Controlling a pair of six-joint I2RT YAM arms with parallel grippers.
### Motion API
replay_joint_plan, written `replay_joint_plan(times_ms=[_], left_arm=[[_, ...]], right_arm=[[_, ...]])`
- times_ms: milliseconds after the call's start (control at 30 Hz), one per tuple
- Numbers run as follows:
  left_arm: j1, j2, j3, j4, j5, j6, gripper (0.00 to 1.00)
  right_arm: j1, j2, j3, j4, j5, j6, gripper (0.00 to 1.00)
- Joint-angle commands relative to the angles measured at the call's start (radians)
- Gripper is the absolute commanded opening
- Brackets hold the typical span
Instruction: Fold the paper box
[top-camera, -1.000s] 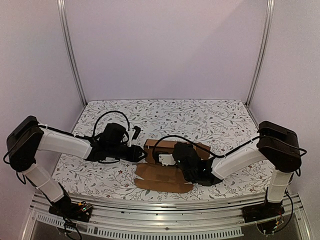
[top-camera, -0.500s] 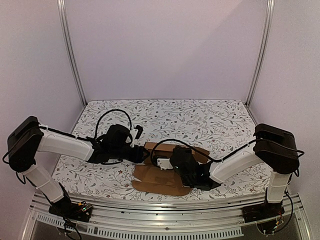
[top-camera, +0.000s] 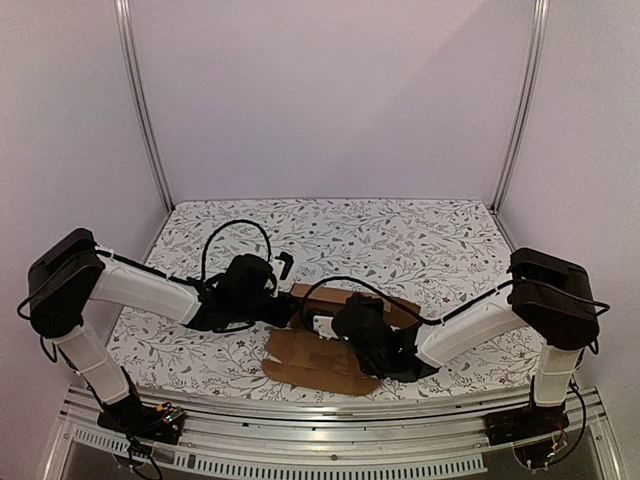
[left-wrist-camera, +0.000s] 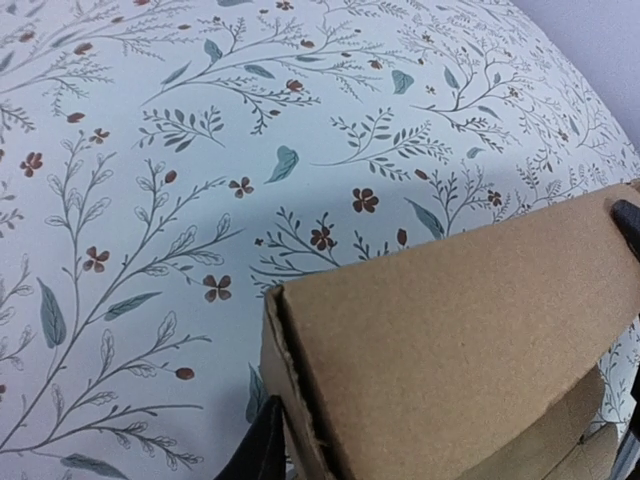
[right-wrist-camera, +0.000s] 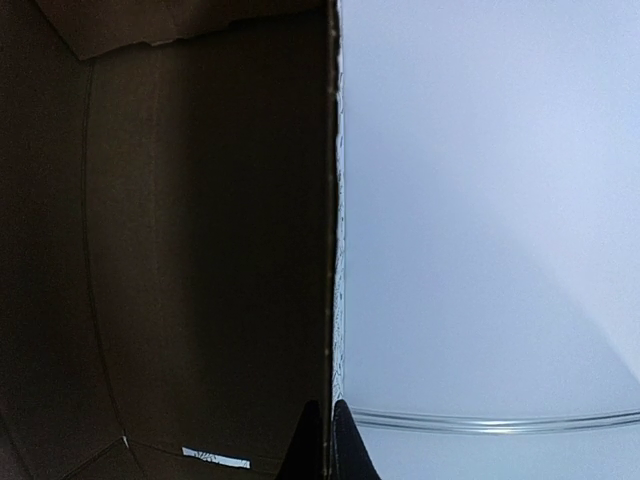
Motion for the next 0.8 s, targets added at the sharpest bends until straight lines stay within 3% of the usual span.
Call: replay_joint_plan(times_ms=[0, 133, 267, 400, 633, 767], left_arm=[[-0.033, 0.024, 0.028, 0.029, -0.017, 0.008, 0.18], [-0.045, 0.026, 0.041, 0.028, -0.034, 0.018, 0.02], [-0.051, 0.027, 0.058, 0.019, -0.051, 0.035, 0.00], [-0.055, 0.030, 0.084, -0.004, -0.073, 0.065, 0.00], [-0.055, 0.057, 0.154, -0.064, -0.111, 0.162, 0.00], [-0.054, 0.082, 0.189, -0.075, -0.126, 0.225, 0.00]], right_arm=[[0.018, 0.018, 0.074, -0.160, 0.015, 0.119, 0.00], [0.019, 0.014, 0.144, -0.311, 0.010, 0.228, 0.00], [0.022, -0.002, 0.206, -0.476, -0.017, 0.337, 0.02], [0.021, -0.042, 0.241, -0.616, -0.113, 0.455, 0.17], [0.019, -0.179, 0.246, -0.747, -0.344, 0.614, 0.51], [-0.008, -0.265, 0.233, -0.815, -0.472, 0.679, 0.61]])
